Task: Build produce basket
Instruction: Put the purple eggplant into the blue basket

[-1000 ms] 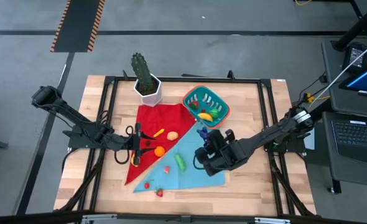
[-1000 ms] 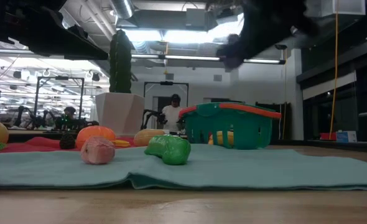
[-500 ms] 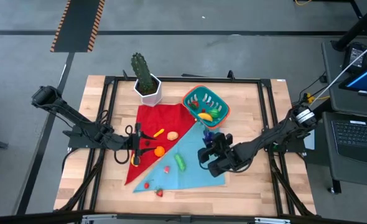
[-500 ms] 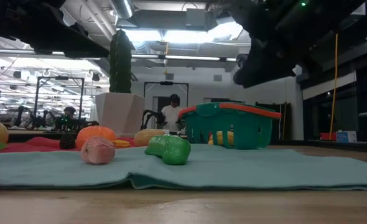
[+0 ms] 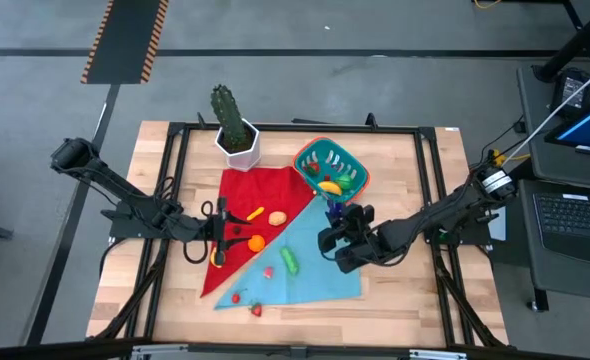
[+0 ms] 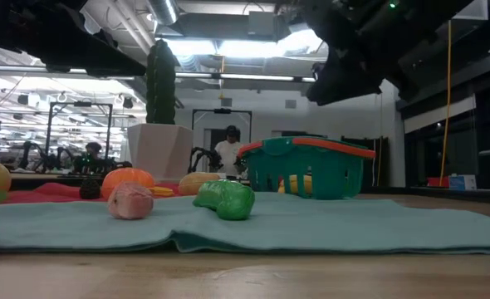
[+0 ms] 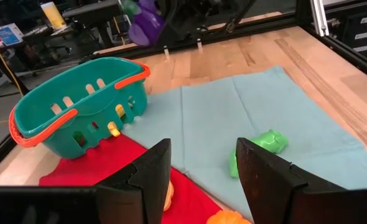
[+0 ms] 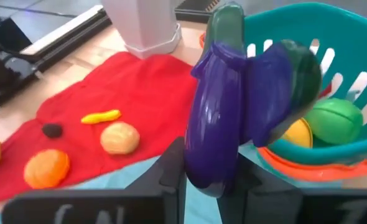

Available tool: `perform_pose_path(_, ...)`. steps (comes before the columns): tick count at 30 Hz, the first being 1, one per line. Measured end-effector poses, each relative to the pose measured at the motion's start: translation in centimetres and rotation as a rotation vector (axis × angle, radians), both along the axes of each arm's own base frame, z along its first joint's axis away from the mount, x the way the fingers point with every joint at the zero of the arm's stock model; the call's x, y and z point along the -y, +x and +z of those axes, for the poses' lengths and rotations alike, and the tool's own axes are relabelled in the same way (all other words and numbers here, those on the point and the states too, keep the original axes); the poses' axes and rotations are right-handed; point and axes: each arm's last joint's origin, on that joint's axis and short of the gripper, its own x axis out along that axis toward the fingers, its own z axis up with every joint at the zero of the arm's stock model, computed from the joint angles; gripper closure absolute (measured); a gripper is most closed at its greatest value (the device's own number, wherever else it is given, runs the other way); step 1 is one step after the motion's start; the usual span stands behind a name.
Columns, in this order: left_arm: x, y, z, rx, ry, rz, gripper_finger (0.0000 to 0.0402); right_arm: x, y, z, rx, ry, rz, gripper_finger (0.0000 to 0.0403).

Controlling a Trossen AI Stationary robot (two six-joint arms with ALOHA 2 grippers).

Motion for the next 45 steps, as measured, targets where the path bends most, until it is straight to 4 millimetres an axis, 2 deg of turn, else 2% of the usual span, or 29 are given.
perform_pose_path(10,0.0,0.0,-0.1,-0.008,0.003,0.000,0.0229,2.8,0.3,1.6,-0.010,-0.019,-0.045,0.0344)
perform_pose_path(19,0.0,0.0,-0.1,-0.008,0.004,0.000,0.0229,5.4,0.9,1.6,-0.076,0.009,-0.052,0.0344)
perform_pose_path(24,0.0,0.0,-0.1,-0.008,0.005,0.000,0.0229,6.8,1.3,1.4,-0.137,0.049,-0.012,0.0344)
perform_pose_path(31,0.0,0.0,-0.1,-0.008,0.005,0.000,0.0229,9.9,1.7,1.1,-0.231,0.134,0.054,0.0344)
perform_pose_path(45,0.0,0.0,-0.1,-0.013,0.018,-0.003,0.0229,14.4,0.1,4.0,-0.237,0.255,0.216,0.0344)
